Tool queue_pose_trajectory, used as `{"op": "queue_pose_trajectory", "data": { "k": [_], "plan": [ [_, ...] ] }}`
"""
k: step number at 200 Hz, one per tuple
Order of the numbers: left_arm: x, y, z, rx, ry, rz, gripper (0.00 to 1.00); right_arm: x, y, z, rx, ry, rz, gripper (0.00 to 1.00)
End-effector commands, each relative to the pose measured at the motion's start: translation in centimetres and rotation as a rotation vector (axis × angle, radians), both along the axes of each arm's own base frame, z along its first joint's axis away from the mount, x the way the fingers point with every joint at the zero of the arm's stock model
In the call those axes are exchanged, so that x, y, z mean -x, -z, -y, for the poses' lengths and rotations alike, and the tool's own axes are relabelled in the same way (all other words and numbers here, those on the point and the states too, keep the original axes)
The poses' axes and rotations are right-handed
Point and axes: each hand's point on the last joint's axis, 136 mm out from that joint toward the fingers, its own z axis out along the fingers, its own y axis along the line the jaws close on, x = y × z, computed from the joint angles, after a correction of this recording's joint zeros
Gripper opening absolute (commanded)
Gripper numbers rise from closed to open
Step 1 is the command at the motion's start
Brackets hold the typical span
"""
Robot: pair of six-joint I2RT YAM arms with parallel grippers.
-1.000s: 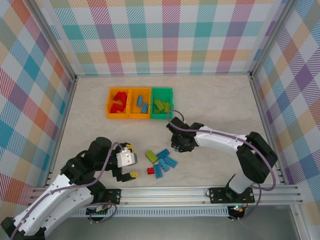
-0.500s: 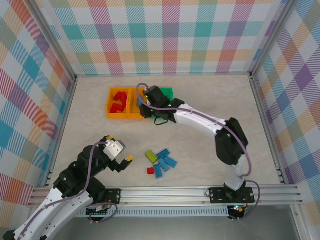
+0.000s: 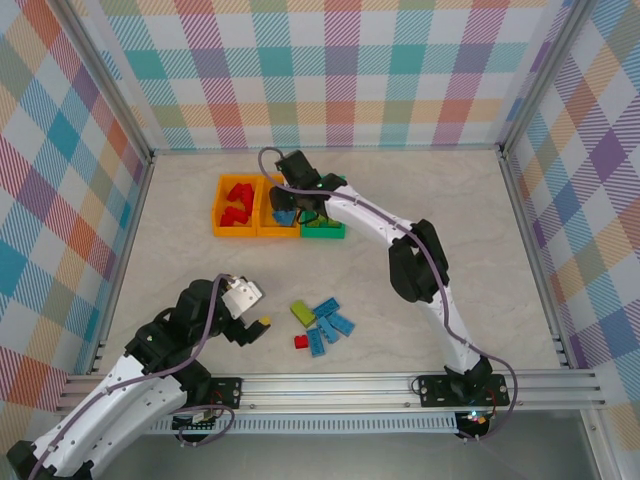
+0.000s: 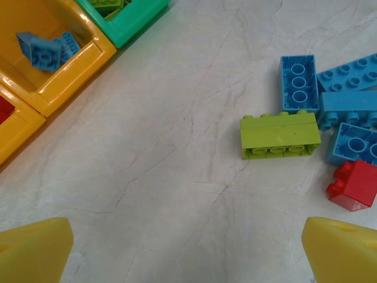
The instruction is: Sort the legos into containers by color
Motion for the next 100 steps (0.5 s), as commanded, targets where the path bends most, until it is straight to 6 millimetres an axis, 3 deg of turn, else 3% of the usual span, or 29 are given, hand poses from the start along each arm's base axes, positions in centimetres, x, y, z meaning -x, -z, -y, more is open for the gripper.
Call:
{"op": "queue_pose_trajectory", "data": {
  "k": [1,26,46,63,100],
  "plan": [
    [-0.8,-0.9,0.1,0.061,-0.046,0.014,1.00,0.9,-2.8,0.6,0.018,-0.026,0.025,0.45],
    [-3.0,-3.3,-0.6,0.272,-0.286,0.009,1.00,2.9,-5.1,2.0,0.011,-0.062,0.048,0.45],
    [-4.2,-4.8,-1.7,0.451,-0.517,-0.060,0.98,5.8,-7.6,3.8,-0.008,-0.124,0.075,0.46],
    [-4.3,-4.7,-2.4,0.568,-0.731,-0.219,0.89,8.8,-9.1,5.7,-0.005,-0.182,0.072,0.49],
    [-3.5,-2.5,0.1,0.739,-0.923,-0.553,0.84,17.4,-9.8,9.9,-0.038,-0.318,-0.068,0.61]
  ]
}}
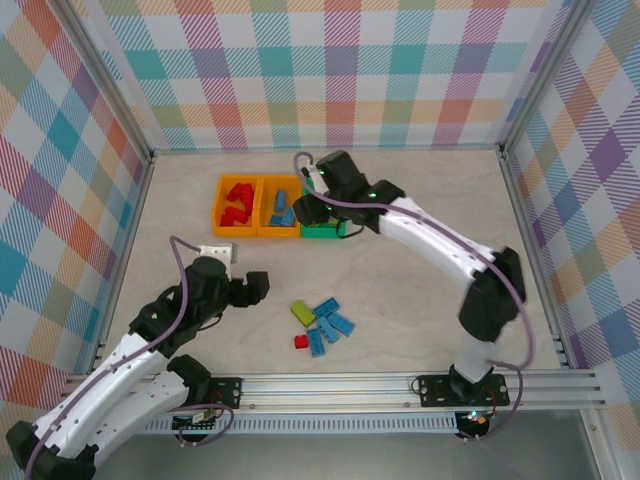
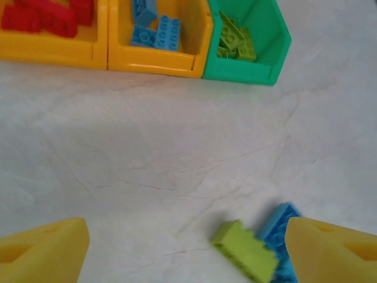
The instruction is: Sort the legos into containers by color
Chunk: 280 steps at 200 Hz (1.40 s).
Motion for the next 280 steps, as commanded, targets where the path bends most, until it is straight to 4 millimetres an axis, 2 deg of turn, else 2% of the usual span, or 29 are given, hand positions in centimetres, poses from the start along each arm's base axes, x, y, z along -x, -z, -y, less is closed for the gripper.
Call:
{"op": "queue_pose_trajectory", "data": {
  "k": [1,23,42,69,91,113,131,170,194,220,243,257,280],
  "plan": [
    [0.9,1.7,0.8,0.253,-0.211,-0.230,0.84,6.1,0.4,1.8,-0.007,-0.142,-0.117,0.61],
    [1.3,3.4,2.6,0.339,-0.267,-0.329,0.85,11.6,0.4,3.8,-0.064,-0.224,-0.230,0.70],
    [1.8,4.8,5.4,0.340,-0.202,-0.385,0.85,14.2,0.9,5.8,-0.084,-0.212,-0.267,0.74],
    [2.0,7.5,7.9,0.242,-0.176,-0.465,0.84,15.3,1.5,7.8,-0.077,-0.170,-0.254,0.77],
    [1.8,9.5,9.7,0.199,-0.149,-0.545,0.84,15.6,1.7,8.4,-0.075,-0.160,-0.243,0.82],
    [2.4,11.4,12.3,0.150,-0.033,-0.628,0.88,15.6,2.2,8.7,-0.062,-0.152,-0.245,0.90],
    [2.6,12.8,12.2,0.067,-0.056,-0.656,0.83,15.8,2.6,8.7,-0.054,-0.156,-0.260,0.94],
    [2.7,14.6,10.8,-0.011,-0.137,-0.689,0.55,16.2,2.6,8.7,-0.066,-0.160,-0.279,0.97],
    [3.2,15.5,10.1,-0.058,-0.156,-0.714,0.43,16.3,2.5,8.8,-0.075,-0.155,-0.270,0.98],
    [3.2,15.8,9.3,-0.090,-0.173,-0.709,0.35,16.2,2.3,8.9,-0.080,-0.145,-0.263,0.99],
    [2.7,15.2,8.7,-0.111,-0.186,-0.673,0.24,16.2,2.2,8.9,-0.087,-0.142,-0.266,1.00],
    [2.0,13.6,8.3,-0.122,-0.192,-0.619,0.17,16.3,2.1,8.8,-0.094,-0.143,-0.271,1.00],
    [-0.7,8.8,8.3,-0.109,-0.180,-0.435,0.09,16.1,1.5,8.7,-0.125,-0.130,-0.255,1.00]
  ]
}}
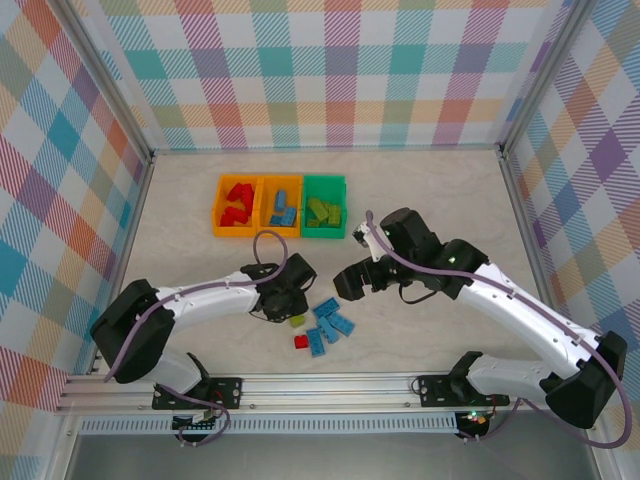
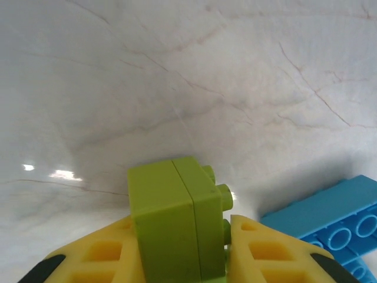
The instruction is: Sort the legos into containers by color
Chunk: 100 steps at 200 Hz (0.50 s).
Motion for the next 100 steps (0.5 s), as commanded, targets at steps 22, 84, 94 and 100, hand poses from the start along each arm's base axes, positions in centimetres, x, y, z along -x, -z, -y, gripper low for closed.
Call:
{"op": "queue_pose_trajectory", "data": {
  "k": [22,84,94,100],
  "plan": [
    [-6.0,-10.2,0.6,-0.045,0.063,0.374,0.08,-0.6,-1.9,-0.1,-0.091,0.059,0.054,1.00],
    [-19.0,-14.9,3.8,-0.162,0.059,0.620,0.08,-1.0,-2.4,1.8,-0.111,0.182,0.087,1.00],
    [-21.2,-14.9,4.5,-0.166,0.072,0.627,0.08,-0.9,-2.3,2.1,-0.115,0.200,0.086,1.00],
    [-22.4,-14.6,5.1,-0.169,0.085,0.626,0.08,-0.8,-2.3,2.4,-0.117,0.208,0.087,1.00]
  ]
}}
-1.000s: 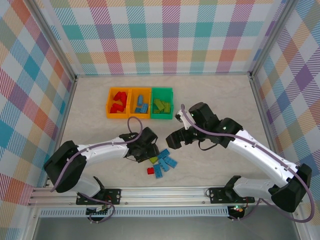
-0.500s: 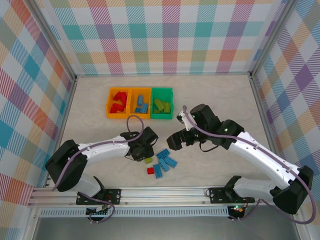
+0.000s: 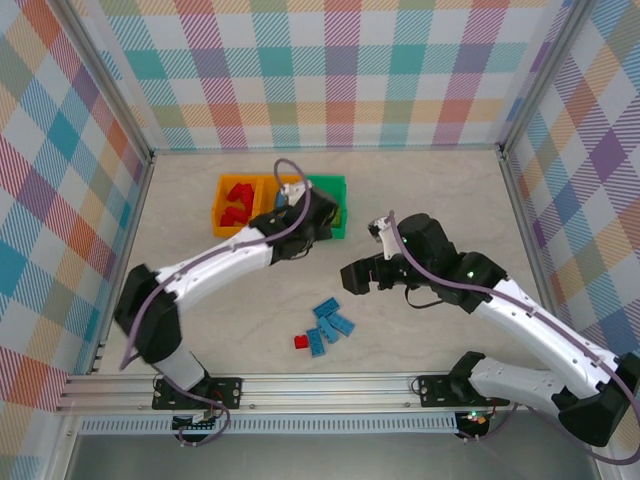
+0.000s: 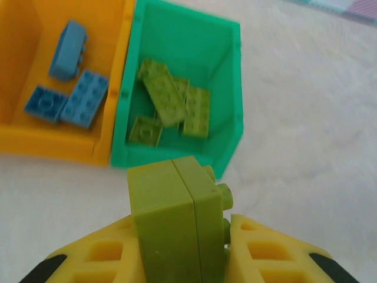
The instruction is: Sort the legos into containers by color
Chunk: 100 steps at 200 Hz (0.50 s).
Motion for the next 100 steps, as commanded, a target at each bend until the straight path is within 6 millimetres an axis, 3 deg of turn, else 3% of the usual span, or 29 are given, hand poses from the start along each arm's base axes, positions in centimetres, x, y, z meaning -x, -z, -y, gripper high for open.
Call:
{"op": "queue_pose_trajectory", "data": {
  "k": [1,32,51,76,100],
  "plan": [
    [-5.4,0.5,0.0,-0.098,0.008,0.053,0.08,0.0,-0.1,0.9,-0.024,0.064,-0.001,1.00],
    [-10.7,2.5,0.9,-0.071,-0.028,0.020,0.13,0.4,0.0,2.2,-0.026,0.101,0.025,1.00],
    [-13.1,2.3,1.4,-0.055,-0.050,0.036,0.20,0.3,0.2,3.0,-0.020,0.129,0.044,1.00],
    [-14.4,0.9,2.2,-0.035,-0.029,0.059,0.37,0.5,0.3,3.3,-0.014,0.135,0.040,1.00],
    [-14.0,-0.7,2.3,-0.030,-0.004,0.078,0.52,0.5,0.5,3.5,-0.007,0.143,0.037,1.00]
  ]
}}
